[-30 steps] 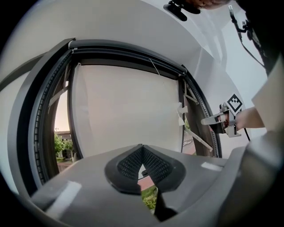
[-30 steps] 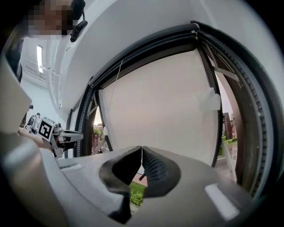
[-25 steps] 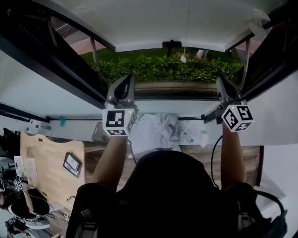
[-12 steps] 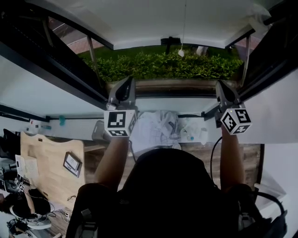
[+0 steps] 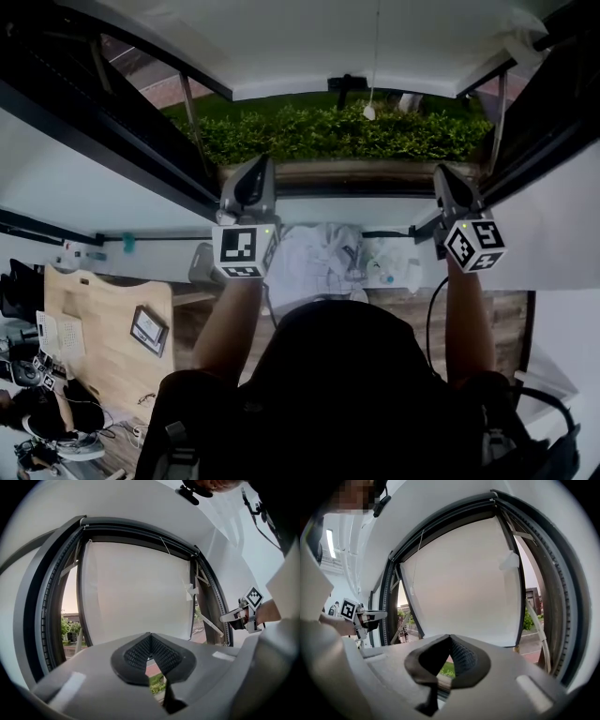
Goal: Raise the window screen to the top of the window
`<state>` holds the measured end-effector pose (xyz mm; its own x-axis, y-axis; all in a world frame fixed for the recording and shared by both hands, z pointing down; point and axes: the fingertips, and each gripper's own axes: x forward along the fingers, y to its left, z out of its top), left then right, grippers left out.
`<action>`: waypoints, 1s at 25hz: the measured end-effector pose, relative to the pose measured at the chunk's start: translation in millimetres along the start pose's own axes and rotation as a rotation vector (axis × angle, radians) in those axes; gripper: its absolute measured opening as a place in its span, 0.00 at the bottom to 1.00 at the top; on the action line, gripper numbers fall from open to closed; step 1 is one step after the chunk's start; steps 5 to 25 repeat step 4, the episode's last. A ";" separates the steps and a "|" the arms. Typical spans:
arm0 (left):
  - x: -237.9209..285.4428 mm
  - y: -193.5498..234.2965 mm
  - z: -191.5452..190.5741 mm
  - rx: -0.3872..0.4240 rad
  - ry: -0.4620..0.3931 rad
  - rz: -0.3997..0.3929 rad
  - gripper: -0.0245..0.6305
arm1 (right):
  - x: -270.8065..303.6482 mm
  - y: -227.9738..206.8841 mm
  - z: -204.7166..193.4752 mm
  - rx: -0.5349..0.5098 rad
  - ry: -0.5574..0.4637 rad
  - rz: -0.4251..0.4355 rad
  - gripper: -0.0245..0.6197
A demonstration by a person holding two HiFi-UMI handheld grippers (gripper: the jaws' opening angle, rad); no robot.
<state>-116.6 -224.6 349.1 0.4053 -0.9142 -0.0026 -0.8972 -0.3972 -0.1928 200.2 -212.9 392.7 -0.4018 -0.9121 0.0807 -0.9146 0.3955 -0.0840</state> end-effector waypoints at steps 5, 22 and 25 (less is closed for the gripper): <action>-1.5 -0.4 2.9 0.007 -0.006 0.004 0.05 | -1.2 1.0 0.4 -0.012 0.003 -0.004 0.04; -1.5 -0.4 2.9 0.007 -0.006 0.004 0.05 | -1.2 1.0 0.4 -0.012 0.003 -0.004 0.04; -1.5 -0.4 2.9 0.007 -0.006 0.004 0.05 | -1.2 1.0 0.4 -0.012 0.003 -0.004 0.04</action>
